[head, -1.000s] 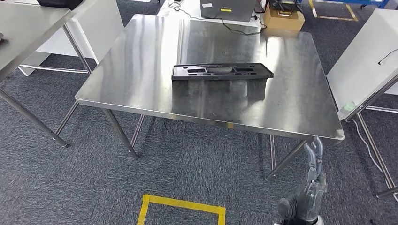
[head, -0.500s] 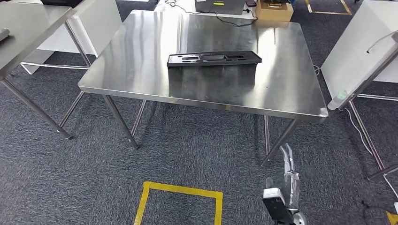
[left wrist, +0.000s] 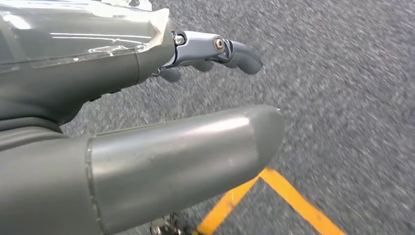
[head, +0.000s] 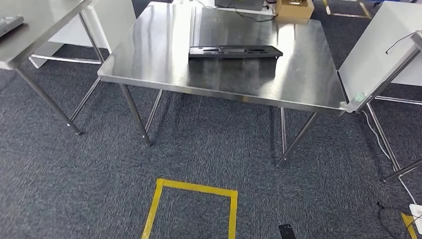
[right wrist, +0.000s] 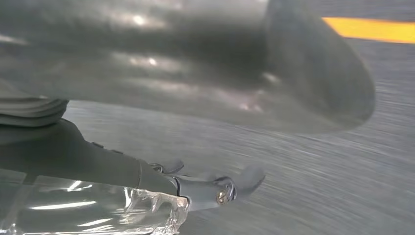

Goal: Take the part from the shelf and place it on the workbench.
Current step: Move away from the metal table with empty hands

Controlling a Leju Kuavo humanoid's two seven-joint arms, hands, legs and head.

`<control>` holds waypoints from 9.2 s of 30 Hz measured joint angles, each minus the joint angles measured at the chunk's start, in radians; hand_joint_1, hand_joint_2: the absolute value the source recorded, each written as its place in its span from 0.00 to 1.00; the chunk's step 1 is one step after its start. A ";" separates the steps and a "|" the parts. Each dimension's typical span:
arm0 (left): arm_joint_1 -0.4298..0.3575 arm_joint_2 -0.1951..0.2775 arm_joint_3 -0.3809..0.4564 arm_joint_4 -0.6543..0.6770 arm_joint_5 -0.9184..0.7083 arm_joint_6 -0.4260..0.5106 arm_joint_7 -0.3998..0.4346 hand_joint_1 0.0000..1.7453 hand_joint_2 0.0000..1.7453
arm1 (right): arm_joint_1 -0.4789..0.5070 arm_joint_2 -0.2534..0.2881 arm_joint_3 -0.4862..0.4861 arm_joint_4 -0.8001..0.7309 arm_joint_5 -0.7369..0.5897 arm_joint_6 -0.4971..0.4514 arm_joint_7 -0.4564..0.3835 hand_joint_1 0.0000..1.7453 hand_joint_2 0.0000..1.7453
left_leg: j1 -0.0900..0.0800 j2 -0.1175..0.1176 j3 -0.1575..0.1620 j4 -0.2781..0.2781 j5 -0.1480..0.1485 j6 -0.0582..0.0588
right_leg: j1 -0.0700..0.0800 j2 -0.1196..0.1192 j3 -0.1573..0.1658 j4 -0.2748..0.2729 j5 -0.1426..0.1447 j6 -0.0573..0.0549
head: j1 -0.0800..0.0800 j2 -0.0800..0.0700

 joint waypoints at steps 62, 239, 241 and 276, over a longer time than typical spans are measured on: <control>-0.016 -0.031 -0.019 0.005 -0.086 0.077 0.039 0.00 0.00 | -0.063 -0.005 -0.032 0.137 0.053 -0.058 -0.008 0.00 0.00 | -0.010 0.015 -0.011 -0.005 0.016 0.005 | 0.012 -0.017 0.046 0.042 -0.080 -0.027 | 0.010 0.000; -0.006 -0.059 -0.004 0.000 -0.342 0.299 0.173 0.00 0.00 | -0.020 0.044 0.092 0.156 0.379 -0.206 0.175 0.00 0.00 | -0.022 0.021 -0.102 0.178 -0.041 -0.020 | 0.021 -0.059 0.086 -0.044 -0.022 -0.066 | -0.002 0.000; -0.010 -0.058 -0.002 -0.002 -0.346 0.299 0.172 0.00 0.00 | -0.022 0.046 0.092 0.156 0.381 -0.207 0.175 0.00 0.00 | -0.037 0.068 -0.033 0.052 -0.002 -0.001 | 0.025 -0.077 0.090 -0.044 -0.026 -0.066 | -0.002 0.000; -0.019 -0.067 0.065 -0.008 -0.409 0.299 0.156 0.00 0.00 | -0.021 0.051 0.075 0.158 0.397 -0.226 0.181 0.00 0.00 | -0.034 0.042 -0.027 0.005 0.019 0.008 | 0.018 -0.100 0.107 -0.047 -0.038 -0.041 | -0.003 0.000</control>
